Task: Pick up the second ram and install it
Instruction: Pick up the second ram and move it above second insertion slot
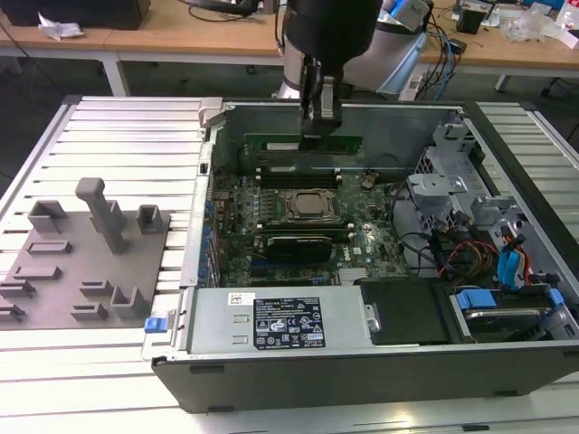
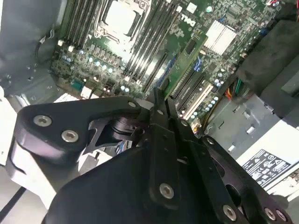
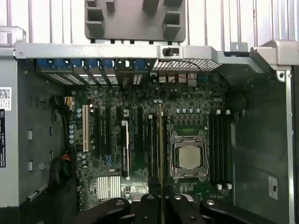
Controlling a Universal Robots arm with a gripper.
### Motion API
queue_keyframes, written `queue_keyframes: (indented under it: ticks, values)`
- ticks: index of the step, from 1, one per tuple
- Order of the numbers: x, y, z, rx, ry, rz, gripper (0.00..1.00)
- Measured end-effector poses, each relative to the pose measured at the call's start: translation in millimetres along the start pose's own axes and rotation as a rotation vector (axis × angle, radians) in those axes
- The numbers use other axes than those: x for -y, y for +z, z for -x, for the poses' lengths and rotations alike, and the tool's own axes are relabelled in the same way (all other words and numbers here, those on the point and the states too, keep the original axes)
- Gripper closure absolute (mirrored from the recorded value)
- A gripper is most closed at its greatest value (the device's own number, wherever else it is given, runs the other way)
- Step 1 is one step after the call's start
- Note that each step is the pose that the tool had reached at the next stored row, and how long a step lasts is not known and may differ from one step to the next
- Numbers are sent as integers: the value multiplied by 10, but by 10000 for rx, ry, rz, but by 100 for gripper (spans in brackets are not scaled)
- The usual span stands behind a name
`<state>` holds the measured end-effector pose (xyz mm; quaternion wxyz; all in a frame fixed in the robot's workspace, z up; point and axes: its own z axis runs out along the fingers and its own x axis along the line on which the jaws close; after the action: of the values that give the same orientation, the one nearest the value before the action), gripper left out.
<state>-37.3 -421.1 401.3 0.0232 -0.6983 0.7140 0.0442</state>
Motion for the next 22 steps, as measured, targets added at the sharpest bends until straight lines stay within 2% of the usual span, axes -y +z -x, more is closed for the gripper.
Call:
queue_keyframes:
  ticks: [1, 13, 15, 19, 22]
  values:
    - [112, 39, 10, -4, -2, 1, 86]
    - [248, 89, 22, -3, -5, 1, 86]
    - [315, 110, 32, -4, -6, 2, 86]
    - [326, 158, 32, -6, -11, 2, 86]
    - [326, 229, 100, -3, -20, 2, 86]
